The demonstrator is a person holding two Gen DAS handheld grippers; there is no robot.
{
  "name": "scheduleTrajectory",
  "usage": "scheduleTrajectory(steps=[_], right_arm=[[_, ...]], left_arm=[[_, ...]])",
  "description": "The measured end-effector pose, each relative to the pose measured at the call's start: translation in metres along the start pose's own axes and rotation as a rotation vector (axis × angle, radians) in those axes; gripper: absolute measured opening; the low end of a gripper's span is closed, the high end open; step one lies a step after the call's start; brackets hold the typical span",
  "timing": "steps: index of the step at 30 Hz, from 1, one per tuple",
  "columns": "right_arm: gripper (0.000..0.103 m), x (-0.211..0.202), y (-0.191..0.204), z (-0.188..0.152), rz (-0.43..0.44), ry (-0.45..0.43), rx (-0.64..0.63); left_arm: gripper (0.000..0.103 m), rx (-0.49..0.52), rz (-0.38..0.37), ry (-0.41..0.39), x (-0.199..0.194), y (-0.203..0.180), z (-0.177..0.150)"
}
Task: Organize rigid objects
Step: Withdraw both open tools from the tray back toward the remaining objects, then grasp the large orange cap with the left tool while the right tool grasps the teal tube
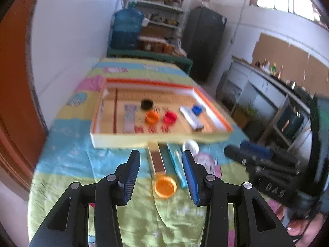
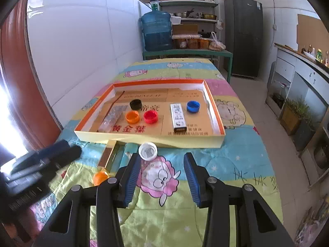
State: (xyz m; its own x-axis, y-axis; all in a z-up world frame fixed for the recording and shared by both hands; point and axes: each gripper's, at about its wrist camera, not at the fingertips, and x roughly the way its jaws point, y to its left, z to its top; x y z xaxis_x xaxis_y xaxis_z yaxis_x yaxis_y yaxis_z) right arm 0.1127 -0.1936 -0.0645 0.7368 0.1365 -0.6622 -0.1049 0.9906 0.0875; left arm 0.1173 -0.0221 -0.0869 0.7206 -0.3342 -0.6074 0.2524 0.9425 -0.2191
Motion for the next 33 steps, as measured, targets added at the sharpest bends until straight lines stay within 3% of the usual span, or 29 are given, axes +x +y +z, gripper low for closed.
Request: scheduleTrajectory(steps=[10,26,27,29,33], right_arm=[[0.043,0.006,-0.009,-0.010,0.005,0.030,0.025],[0.043,0.020,-0.008,-0.014,0.023,0.065,0.018],[0.043,0.021,-0.007,-0.014,0.023,0.068,0.016],[0.043,0.023,-0.005,-0.014,0.026,0.076,0.009],[0.043,0.030,0.001,-0.013,0.048,0.094,0.011]], left_arm=[[0.045,0.033,0.015,0.111,0.038,-0.007,-0.029],[0.045,0.021,0.021,0.164,0.055,-0.005,-0.026],[0.044,0.024,0.022,0.165,0.055,-0.005,-0.027],[0.031,0.030,0.034,0.163,0.054,-0.005,-0.027],[0.031,-0.015,-0.004,0.155,0.049,0.005,-0.029]])
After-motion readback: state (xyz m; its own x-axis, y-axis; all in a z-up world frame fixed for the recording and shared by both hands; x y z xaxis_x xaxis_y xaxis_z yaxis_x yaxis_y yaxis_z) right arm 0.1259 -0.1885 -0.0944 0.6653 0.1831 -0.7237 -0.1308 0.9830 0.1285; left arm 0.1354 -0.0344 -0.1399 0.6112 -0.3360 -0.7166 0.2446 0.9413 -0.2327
